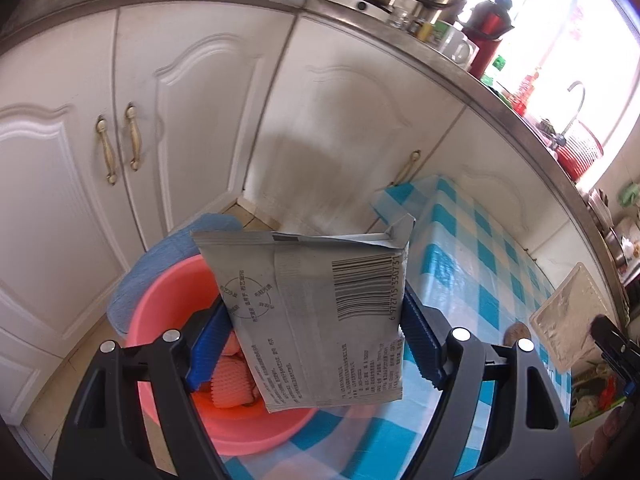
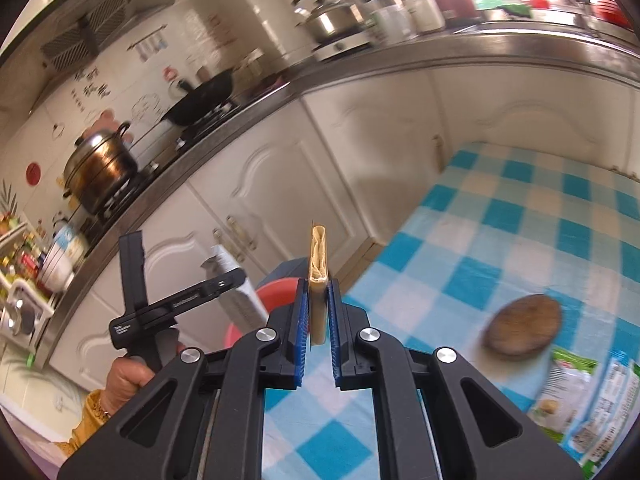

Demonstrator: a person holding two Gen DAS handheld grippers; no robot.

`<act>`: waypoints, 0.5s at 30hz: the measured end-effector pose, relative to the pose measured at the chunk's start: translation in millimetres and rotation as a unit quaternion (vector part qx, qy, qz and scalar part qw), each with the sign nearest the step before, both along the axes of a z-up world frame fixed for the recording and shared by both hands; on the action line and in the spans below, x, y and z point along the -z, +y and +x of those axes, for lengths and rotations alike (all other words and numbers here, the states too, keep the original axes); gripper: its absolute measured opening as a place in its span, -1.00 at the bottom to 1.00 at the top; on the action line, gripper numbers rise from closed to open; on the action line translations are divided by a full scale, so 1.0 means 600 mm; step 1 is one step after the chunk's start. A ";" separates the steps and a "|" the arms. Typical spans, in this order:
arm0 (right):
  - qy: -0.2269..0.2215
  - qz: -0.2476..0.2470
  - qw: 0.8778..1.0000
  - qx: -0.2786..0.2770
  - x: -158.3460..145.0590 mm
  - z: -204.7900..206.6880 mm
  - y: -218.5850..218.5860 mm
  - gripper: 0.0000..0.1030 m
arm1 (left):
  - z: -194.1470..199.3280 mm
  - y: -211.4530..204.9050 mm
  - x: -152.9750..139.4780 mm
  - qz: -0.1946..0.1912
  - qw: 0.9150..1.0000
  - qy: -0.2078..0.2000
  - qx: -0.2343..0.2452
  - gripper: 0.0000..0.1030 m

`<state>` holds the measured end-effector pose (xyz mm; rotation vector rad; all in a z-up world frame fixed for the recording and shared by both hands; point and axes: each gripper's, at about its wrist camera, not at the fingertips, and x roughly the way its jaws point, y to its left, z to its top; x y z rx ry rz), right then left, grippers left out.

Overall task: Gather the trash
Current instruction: 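Carry the paper packet and foil sachet over the red bucket, then open both tools to drop the packet and sachet into the bucket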

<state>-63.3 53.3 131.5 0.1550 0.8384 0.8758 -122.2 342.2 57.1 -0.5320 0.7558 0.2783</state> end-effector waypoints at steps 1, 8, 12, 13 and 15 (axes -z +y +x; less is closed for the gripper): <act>0.001 -0.005 1.000 -0.011 0.001 -0.003 0.021 -0.80 | -0.004 0.008 0.004 0.001 1.000 0.001 -0.005 0.52; 0.007 -0.041 0.997 -0.067 0.021 -0.019 0.141 -0.80 | -0.029 0.051 0.038 -0.003 0.999 0.013 -0.034 0.52; 0.016 -0.061 0.994 -0.086 0.044 -0.019 0.184 -0.80 | -0.037 0.073 0.059 -0.013 0.999 0.018 -0.047 0.52; 0.020 -0.065 0.994 -0.091 0.051 -0.020 0.194 -0.80 | -0.038 0.077 0.064 -0.014 0.999 0.020 -0.049 0.52; 0.029 -0.069 0.992 -0.100 0.062 -0.021 0.212 -0.80 | -0.041 0.083 0.075 -0.016 0.998 0.024 -0.053 0.52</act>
